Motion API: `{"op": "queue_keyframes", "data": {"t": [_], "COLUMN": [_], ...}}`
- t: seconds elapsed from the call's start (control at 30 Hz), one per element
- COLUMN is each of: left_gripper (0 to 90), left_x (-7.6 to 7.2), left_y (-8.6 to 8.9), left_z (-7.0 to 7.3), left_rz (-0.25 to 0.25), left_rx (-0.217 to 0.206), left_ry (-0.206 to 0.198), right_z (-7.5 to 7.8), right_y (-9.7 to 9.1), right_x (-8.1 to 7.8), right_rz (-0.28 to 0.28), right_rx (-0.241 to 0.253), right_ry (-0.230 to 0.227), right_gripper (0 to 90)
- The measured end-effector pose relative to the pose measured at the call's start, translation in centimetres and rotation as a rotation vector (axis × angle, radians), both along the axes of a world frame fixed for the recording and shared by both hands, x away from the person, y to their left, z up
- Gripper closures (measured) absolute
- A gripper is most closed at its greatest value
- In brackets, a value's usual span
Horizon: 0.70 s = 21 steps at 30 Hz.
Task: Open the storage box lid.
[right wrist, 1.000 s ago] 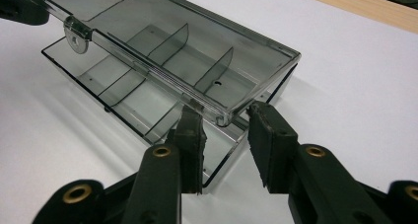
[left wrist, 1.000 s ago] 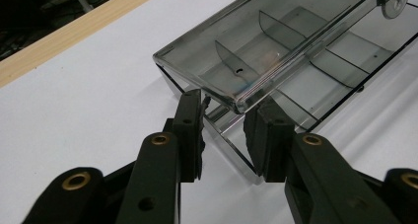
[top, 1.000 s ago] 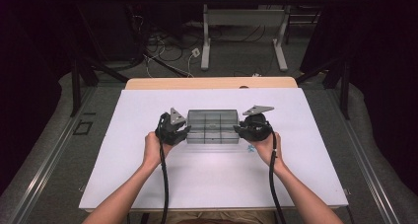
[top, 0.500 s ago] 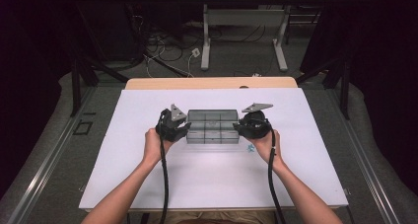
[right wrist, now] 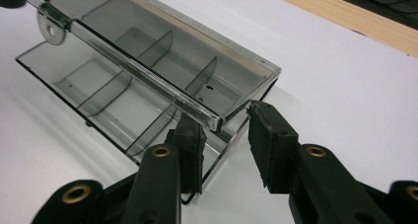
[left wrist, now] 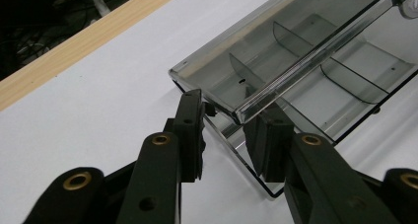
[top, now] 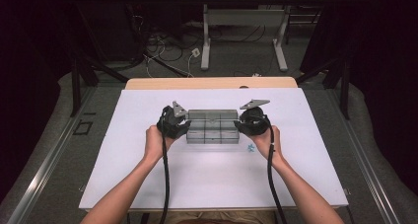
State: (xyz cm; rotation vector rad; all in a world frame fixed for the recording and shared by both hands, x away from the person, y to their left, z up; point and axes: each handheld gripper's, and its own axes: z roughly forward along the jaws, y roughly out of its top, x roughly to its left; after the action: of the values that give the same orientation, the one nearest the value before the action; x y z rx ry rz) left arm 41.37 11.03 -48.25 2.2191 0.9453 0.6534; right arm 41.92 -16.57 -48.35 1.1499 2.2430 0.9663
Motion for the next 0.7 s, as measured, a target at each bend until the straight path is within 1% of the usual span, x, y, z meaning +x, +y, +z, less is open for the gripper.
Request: {"op": "queue_keyframes", "data": {"t": [0.03,0.07,0.1,0.13,0.2,0.23,0.33,0.37,0.4,0.47,0.5,0.53,0.57,0.7], "left_gripper": [68.5,68.4,68.4,68.4,68.7,69.1,69.9,70.1,70.2,71.2,72.0,72.9,73.5,75.1], "left_x": [0.0,0.0,0.1,0.1,0.4,0.4,0.7,0.9,1.0,1.3,1.4,1.6,1.8,2.4], "left_y": [-0.1,-0.2,-0.2,-0.3,-0.3,-0.3,-0.4,-0.5,-0.5,-0.5,-0.5,-0.6,-0.6,-0.7], "left_z": [0.1,0.2,0.4,0.4,0.6,0.6,0.9,1.0,1.1,1.3,1.5,1.6,1.6,2.0], "left_rz": [-0.003,0.002,-0.003,0.003,0.002,0.002,0.002,-0.001,-0.002,0.001,0.002,0.002,-0.003,0.0], "left_rx": [0.012,0.011,0.025,0.019,0.021,0.023,0.041,0.047,0.051,0.043,0.046,0.051,0.058,0.059], "left_ry": [-0.001,-0.009,-0.002,-0.001,0.0,-0.003,0.003,-0.002,0.008,0.01,0.02,0.015,0.01,0.025], "right_z": [0.1,0.2,0.3,0.5,0.7,0.8,1.0,1.2,1.2,1.4,1.5,1.6,1.7,2.1], "right_y": [0.1,0.1,0.2,0.2,0.2,0.1,0.2,0.3,0.3,0.5,0.5,0.5,0.5,0.7], "right_x": [0.1,0.2,0.3,0.4,0.7,0.9,1.4,1.4,1.6,1.8,1.9,2.0,2.1,2.6], "right_rz": [-0.004,-0.004,-0.003,-0.004,0.001,0.001,0.004,-0.001,0.002,0.002,-0.001,0.004,0.001,-0.001], "right_rx": [-0.008,-0.01,-0.011,-0.021,-0.02,-0.03,-0.025,-0.03,-0.041,-0.055,-0.058,-0.06,-0.067,-0.077], "right_ry": [0.005,0.003,0.008,0.007,0.019,0.027,0.033,0.041,0.04,0.039,0.045,0.042,0.049,0.054], "right_gripper": [67.1,67.2,67.3,67.4,67.7,68.3,68.3,68.3,68.4,68.6,68.8,69.1,69.7,71.4]}}
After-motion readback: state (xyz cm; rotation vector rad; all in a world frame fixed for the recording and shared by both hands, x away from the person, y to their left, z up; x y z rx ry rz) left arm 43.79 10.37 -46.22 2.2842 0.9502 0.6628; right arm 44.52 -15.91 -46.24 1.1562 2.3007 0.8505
